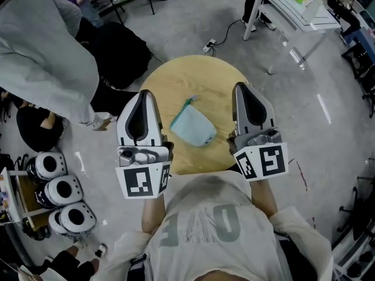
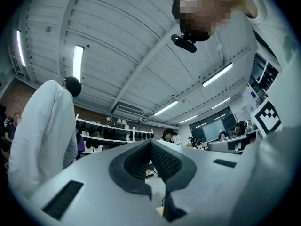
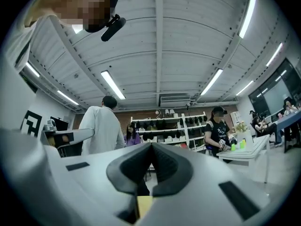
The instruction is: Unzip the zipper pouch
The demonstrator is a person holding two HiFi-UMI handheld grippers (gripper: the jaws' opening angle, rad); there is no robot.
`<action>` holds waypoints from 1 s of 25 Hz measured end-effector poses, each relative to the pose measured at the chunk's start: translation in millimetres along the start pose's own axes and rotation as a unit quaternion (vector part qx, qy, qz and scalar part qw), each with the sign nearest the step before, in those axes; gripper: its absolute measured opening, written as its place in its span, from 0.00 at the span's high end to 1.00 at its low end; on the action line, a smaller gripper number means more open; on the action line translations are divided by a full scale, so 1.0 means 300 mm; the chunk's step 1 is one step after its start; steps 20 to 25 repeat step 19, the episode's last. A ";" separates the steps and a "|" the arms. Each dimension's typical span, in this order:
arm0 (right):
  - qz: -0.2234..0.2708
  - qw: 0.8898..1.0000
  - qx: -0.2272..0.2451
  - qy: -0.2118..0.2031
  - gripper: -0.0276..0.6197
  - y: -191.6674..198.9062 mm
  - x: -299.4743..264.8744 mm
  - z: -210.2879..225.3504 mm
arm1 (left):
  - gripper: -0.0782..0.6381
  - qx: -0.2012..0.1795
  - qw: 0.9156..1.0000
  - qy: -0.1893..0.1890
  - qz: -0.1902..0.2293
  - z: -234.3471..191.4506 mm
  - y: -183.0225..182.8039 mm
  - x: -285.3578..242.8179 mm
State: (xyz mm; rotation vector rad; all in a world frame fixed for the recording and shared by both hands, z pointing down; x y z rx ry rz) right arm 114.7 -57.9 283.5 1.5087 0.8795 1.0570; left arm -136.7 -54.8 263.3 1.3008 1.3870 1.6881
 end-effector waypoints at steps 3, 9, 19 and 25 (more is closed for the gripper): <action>-0.002 1.000 0.001 -0.006 0.91 0.011 -0.003 -0.012 | 0.85 0.001 1.000 -0.001 -0.001 -0.004 0.007 0.008; -0.010 1.000 0.004 -0.020 0.91 0.019 -0.013 -0.028 | 0.85 0.002 1.000 -0.006 -0.004 -0.007 0.010 0.010; -0.014 1.000 0.005 -0.020 0.91 0.042 -0.025 -0.024 | 0.85 0.004 1.000 -0.018 -0.005 -0.036 0.032 0.020; -0.014 1.000 0.005 -0.020 0.91 0.042 -0.025 -0.024 | 0.85 0.004 1.000 -0.018 -0.005 -0.036 0.032 0.020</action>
Point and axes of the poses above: the fingertips, and each gripper's own axes: x backward along the fingers, z to its right, y out of its underside, the point moved 10 cm from there along x, backward along the fingers, and after that the axes turned 7 degrees about x, right-handed, at the moved point
